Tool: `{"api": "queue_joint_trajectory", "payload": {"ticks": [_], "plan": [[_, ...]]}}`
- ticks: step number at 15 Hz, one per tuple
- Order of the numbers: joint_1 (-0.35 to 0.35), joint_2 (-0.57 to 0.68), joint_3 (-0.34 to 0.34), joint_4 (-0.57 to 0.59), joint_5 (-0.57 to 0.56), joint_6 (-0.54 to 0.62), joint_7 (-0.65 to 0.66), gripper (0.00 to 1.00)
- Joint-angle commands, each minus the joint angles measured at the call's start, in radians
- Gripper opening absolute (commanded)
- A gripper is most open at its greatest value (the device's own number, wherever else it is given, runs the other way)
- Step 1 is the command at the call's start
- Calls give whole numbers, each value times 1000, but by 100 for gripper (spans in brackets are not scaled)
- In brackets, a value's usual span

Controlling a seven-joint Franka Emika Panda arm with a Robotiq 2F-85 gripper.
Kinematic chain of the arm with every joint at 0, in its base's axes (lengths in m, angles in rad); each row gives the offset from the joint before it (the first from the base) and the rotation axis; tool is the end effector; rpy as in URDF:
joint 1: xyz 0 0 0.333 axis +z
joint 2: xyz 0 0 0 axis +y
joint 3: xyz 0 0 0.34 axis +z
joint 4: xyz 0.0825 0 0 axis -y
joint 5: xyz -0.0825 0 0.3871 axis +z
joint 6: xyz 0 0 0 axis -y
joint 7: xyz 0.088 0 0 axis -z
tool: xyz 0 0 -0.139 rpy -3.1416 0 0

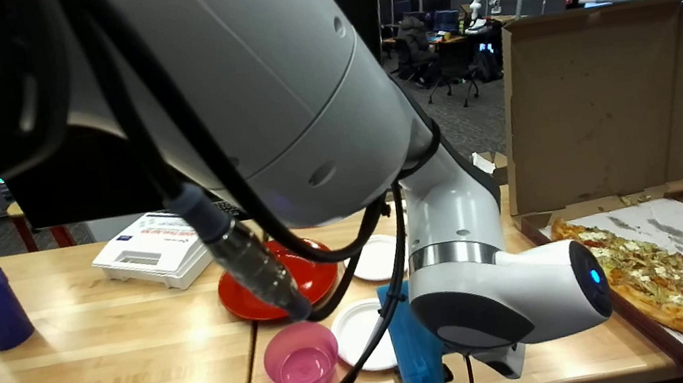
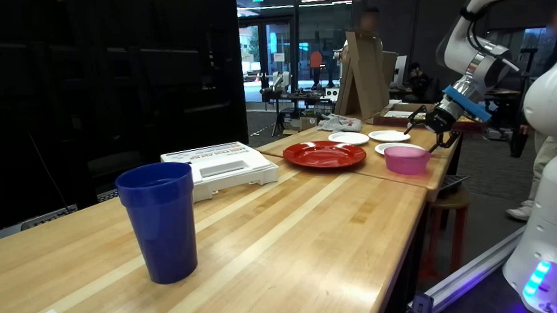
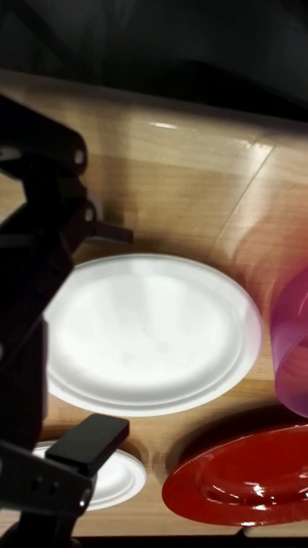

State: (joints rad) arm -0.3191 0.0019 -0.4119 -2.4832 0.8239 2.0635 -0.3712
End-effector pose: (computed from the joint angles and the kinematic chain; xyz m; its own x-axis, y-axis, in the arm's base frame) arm 0.3588 -0.2421 0.2696 0.6551 -0.6912 -0.3049 -0.6963 -0.3957 -0.5988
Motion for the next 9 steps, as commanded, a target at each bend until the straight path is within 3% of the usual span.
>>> {"api": "queue_joint_trajectory", "payload": {"ticks": [1,5,7,9], "plan": [[-33,31,5,34,18,-65,-35,100],[-46,45,8,52,19,-95,-45,99],[-48,53,10,59,18,-106,-46,93],[-48,59,11,63,19,-113,-48,80]]}}
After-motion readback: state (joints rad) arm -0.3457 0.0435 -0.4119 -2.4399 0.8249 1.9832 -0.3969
